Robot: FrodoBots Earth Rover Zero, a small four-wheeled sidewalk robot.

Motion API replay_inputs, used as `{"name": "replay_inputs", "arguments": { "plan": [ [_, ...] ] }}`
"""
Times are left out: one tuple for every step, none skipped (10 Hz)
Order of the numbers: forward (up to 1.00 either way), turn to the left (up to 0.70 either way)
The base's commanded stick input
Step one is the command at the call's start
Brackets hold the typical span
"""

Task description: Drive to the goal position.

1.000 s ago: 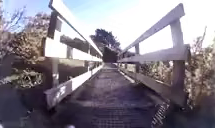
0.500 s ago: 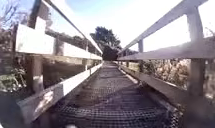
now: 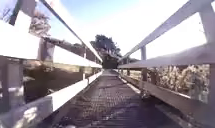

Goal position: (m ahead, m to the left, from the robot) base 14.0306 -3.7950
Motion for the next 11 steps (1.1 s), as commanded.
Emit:
{"name": "replay_inputs", "arguments": {
  "plan": [
    [0.70, -0.14],
    [0.70, -0.14],
    [0.70, -0.12],
    [0.70, 0.00],
    [0.70, 0.00],
    [0.70, 0.00],
    [0.70, 0.00],
    [0.70, 0.00],
    [0.70, 0.00],
    [0.70, 0.00],
    [0.70, 0.00]
  ]
}}
